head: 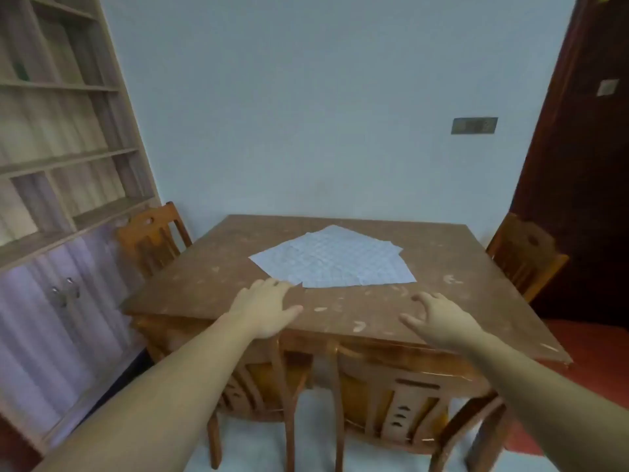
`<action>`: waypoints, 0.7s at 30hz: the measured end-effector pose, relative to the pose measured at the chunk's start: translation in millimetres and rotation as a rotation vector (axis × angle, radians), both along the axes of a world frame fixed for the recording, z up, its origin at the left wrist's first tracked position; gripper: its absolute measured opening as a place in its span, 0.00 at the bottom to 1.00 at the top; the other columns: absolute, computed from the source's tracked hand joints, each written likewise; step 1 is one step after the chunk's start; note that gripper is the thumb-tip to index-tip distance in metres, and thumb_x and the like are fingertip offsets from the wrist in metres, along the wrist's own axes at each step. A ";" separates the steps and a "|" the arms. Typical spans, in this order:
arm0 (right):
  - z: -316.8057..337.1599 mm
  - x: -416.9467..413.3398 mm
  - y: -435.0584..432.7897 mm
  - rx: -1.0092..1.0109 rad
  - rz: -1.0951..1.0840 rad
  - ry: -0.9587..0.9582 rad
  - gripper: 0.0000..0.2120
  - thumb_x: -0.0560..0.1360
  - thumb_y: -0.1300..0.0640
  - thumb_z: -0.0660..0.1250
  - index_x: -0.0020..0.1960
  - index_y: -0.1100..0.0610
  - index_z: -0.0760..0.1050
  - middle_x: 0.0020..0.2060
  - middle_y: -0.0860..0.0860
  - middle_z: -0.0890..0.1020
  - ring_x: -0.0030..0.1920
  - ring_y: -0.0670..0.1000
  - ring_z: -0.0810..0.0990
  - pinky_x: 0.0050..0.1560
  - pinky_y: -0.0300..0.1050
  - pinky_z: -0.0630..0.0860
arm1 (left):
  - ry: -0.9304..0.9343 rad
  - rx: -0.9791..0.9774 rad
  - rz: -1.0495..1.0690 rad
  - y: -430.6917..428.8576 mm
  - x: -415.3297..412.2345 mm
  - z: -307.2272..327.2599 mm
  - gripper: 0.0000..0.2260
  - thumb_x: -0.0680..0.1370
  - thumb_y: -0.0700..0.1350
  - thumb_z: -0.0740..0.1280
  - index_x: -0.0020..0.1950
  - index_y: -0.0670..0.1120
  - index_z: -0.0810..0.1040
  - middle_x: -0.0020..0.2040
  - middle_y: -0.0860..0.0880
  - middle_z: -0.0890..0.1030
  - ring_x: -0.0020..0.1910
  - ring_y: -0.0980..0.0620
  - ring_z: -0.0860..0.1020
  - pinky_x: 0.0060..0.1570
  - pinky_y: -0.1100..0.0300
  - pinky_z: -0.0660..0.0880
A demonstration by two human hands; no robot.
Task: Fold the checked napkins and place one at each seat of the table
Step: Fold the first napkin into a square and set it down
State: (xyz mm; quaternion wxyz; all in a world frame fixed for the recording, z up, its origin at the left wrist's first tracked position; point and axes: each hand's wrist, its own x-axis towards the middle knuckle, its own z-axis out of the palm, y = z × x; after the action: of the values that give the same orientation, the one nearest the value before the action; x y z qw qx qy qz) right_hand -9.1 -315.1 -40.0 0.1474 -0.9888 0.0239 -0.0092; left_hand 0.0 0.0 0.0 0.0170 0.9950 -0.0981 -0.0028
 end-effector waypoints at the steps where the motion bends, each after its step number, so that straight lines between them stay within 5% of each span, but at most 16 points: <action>1: -1.8 12.9 -4.6 0.027 -0.006 0.016 0.34 0.74 0.32 0.59 0.75 0.47 0.63 0.71 0.51 0.70 0.64 0.55 0.76 0.62 0.57 0.75 | 0.021 0.015 0.004 -4.5 12.2 -1.3 0.29 0.79 0.65 0.56 0.76 0.53 0.61 0.75 0.49 0.65 0.72 0.46 0.65 0.68 0.45 0.66; 21: -51.8 310.7 -43.3 -0.112 -0.053 0.218 0.32 0.76 0.36 0.60 0.75 0.51 0.62 0.72 0.52 0.68 0.67 0.57 0.73 0.62 0.54 0.73 | 0.178 -0.066 -0.003 -38.1 340.4 -84.0 0.28 0.79 0.63 0.58 0.76 0.52 0.62 0.74 0.50 0.67 0.71 0.46 0.66 0.63 0.48 0.68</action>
State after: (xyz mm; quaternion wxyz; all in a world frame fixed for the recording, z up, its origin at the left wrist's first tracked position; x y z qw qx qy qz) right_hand 301.6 -358.4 -91.8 0.0884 -0.9896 0.0655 0.0931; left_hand 340.4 -38.1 -84.0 0.0586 0.9896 -0.0980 -0.0881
